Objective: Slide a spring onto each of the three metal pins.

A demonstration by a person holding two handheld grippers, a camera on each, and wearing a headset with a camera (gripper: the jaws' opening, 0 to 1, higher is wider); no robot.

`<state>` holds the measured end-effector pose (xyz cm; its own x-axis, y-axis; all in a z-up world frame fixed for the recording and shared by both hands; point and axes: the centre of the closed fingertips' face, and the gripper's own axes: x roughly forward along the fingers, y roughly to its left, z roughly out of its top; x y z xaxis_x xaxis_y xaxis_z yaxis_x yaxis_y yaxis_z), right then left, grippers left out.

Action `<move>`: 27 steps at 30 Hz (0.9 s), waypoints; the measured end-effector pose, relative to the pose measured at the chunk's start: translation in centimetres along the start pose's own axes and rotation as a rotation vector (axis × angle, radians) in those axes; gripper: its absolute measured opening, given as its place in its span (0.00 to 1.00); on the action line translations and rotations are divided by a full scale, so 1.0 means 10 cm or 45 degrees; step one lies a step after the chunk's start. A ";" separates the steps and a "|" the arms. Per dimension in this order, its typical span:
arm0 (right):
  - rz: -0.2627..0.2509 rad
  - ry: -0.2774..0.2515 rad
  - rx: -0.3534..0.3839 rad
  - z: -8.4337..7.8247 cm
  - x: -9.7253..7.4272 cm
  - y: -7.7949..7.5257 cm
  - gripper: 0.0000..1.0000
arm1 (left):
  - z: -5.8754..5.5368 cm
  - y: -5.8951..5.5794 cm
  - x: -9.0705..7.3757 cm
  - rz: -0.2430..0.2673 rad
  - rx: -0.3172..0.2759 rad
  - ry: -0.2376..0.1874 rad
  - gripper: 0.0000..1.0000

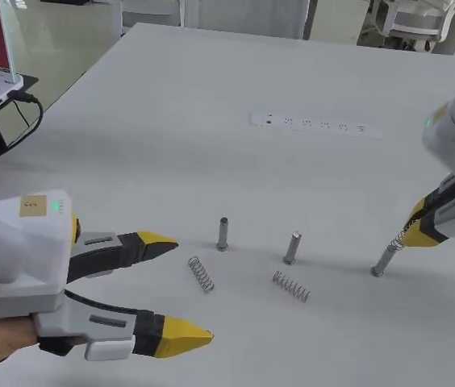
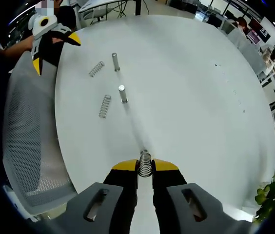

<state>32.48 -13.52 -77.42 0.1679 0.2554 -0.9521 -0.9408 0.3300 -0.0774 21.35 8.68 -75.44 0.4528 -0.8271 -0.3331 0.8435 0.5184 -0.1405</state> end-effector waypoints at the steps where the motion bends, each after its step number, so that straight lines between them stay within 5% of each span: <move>1: 0.002 -0.001 -0.002 0.00 0.01 0.00 0.08 | 0.00 0.00 0.00 0.001 -0.001 0.001 0.69; 27: 0.046 0.060 0.005 -0.09 0.32 -0.04 0.08 | 0.01 0.05 0.00 0.016 -0.008 0.000 0.68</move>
<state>33.11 -13.61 -80.68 0.1196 0.2241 -0.9672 -0.9448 0.3251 -0.0415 21.80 8.91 -75.42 0.4635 -0.8202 -0.3352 0.8358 0.5303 -0.1419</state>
